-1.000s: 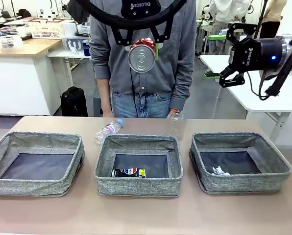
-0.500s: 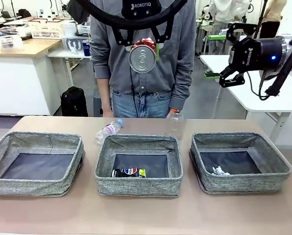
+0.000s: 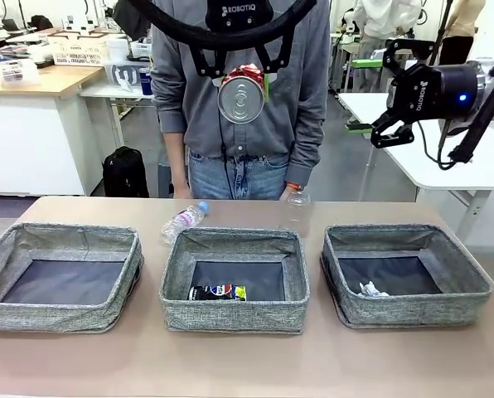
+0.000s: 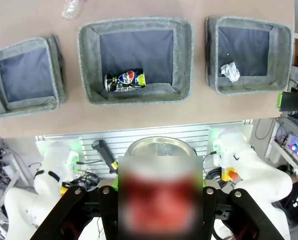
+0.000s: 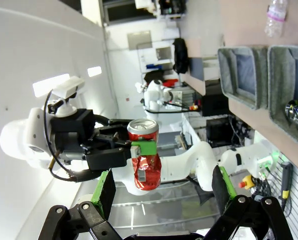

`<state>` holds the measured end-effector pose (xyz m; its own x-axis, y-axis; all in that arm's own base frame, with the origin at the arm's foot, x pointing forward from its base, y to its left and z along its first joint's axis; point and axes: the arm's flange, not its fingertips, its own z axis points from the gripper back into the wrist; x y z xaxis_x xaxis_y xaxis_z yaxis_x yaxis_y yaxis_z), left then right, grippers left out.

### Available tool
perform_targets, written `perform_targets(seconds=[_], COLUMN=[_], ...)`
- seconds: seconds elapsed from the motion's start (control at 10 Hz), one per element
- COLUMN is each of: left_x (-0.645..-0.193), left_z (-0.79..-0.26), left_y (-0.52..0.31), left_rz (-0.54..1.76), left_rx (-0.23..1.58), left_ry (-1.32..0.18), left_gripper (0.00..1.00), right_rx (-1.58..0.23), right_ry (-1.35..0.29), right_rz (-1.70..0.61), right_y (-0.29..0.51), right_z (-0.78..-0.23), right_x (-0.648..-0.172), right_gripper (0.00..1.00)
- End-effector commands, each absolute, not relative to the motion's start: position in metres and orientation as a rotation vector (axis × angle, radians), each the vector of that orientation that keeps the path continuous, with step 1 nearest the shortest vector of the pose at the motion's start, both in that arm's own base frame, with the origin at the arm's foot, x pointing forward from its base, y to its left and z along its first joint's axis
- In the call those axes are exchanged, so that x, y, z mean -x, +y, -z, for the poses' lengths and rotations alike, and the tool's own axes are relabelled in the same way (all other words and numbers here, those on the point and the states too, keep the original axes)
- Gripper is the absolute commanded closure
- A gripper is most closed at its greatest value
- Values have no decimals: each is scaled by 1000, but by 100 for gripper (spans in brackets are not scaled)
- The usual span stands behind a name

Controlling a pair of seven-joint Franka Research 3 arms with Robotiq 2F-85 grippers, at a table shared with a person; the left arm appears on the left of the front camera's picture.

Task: Sort the waste into the appropriate baskets.
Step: Place the picked waste into the Fabric basket indicated by the person.

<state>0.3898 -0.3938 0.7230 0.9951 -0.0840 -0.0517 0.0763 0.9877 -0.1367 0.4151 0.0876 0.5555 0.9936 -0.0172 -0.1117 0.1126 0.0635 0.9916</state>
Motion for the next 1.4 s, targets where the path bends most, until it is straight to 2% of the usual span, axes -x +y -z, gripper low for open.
perform_targets(seconds=[0.0,1.3], left_x=[-387,-387], left_z=[-724,-724], left_y=[-393,-393], left_rz=[77,77], left_rx=[136,136], left_ry=[46,46], left_gripper=[52,52], right_rx=[-1514,-1514], right_ry=[73,73], right_rz=[96,96], right_y=[88,88], right_z=[-558,-558], right_x=[-415,-415], right_gripper=[0,0])
